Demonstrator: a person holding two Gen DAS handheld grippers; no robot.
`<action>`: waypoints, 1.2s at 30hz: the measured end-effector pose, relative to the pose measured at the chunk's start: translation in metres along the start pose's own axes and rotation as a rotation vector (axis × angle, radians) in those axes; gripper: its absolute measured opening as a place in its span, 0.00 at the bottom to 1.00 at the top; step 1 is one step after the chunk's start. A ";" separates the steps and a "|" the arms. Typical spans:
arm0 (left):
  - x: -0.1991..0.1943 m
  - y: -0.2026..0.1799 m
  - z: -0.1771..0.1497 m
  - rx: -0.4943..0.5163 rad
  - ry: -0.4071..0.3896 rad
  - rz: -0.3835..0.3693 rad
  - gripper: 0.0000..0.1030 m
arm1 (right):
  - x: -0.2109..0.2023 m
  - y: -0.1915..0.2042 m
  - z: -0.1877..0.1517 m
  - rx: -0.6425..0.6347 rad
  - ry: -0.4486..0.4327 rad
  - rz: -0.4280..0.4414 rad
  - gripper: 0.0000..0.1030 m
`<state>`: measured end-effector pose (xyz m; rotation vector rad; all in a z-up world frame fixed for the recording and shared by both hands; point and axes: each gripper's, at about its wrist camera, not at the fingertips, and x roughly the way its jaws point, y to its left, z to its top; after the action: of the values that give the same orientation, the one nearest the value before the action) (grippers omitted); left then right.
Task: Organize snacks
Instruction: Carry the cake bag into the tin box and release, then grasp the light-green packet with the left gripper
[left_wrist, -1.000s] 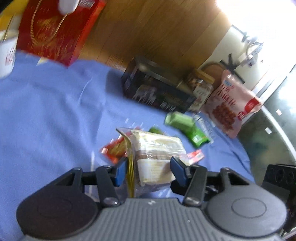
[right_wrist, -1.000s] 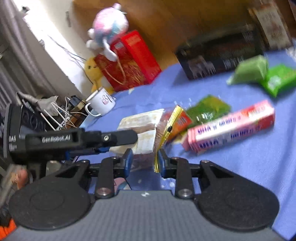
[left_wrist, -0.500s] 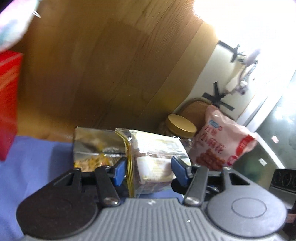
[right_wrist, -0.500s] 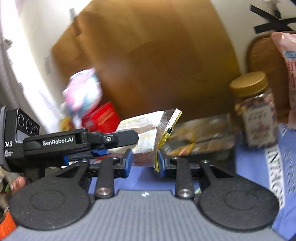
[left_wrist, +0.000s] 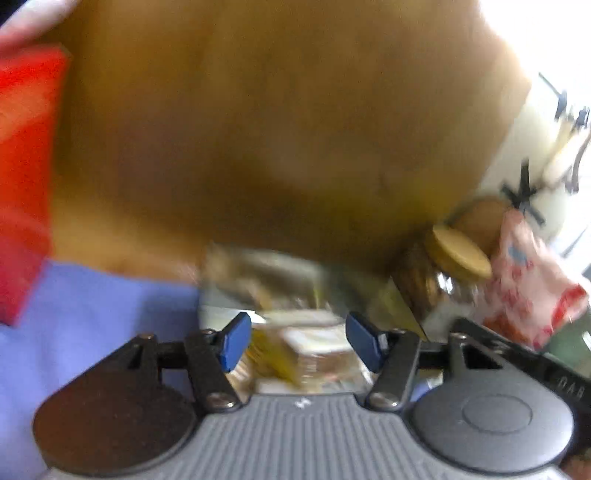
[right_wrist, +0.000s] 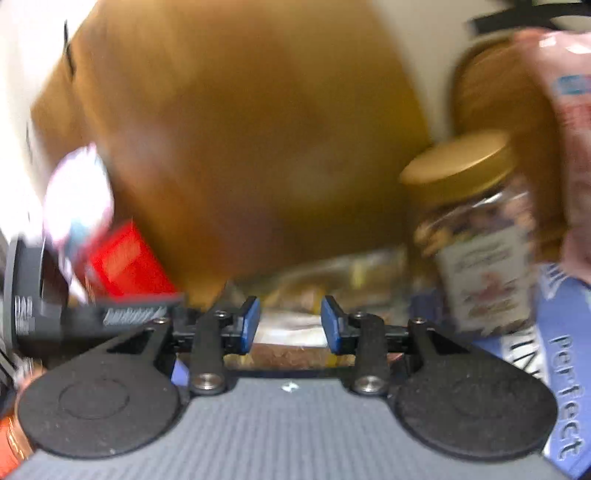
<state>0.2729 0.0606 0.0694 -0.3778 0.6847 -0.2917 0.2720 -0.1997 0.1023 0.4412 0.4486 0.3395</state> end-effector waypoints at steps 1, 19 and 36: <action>-0.008 0.004 0.001 -0.013 -0.046 0.024 0.56 | -0.008 -0.006 0.001 0.025 -0.037 -0.011 0.41; 0.012 0.027 -0.029 -0.098 0.108 0.143 0.55 | -0.008 -0.035 -0.037 0.220 0.044 -0.096 0.48; -0.044 0.015 -0.095 -0.043 0.126 -0.026 0.60 | -0.038 -0.092 -0.085 0.361 0.130 -0.039 0.50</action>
<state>0.1797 0.0673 0.0195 -0.4118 0.8105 -0.3281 0.2183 -0.2655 0.0026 0.7628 0.6488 0.2497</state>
